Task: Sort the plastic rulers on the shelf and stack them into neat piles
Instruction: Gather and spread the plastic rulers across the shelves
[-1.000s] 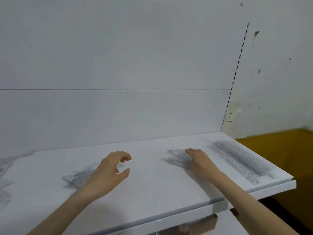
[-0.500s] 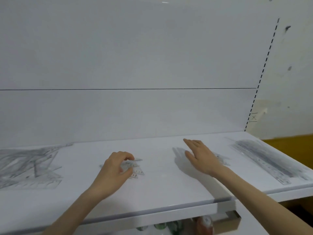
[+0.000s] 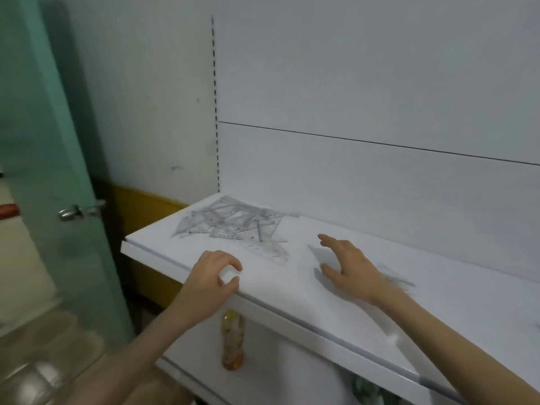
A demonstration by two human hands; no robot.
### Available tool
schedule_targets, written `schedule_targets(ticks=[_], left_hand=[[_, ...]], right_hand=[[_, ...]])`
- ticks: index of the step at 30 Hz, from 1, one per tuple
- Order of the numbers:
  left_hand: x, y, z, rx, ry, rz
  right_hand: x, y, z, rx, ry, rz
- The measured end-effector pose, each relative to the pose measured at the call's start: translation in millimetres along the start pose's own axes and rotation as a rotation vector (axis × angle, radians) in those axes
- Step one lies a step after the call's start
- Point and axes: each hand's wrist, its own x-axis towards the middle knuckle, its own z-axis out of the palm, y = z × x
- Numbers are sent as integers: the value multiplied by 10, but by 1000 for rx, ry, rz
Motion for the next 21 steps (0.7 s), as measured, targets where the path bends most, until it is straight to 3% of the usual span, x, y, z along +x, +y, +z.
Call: schedule_targets(ticks=[7,13,21], left_hand=[[-120,-669,-661,91,97,-174],[418,-1223,-883,99,80,-144],[1751,-1913,-741,200,-191,48]], right_hand=[[774,-808,509,3,-132,-133],[1486,-917,708,-35,-102,-15],[2653,-699,965,-218,-186,135]])
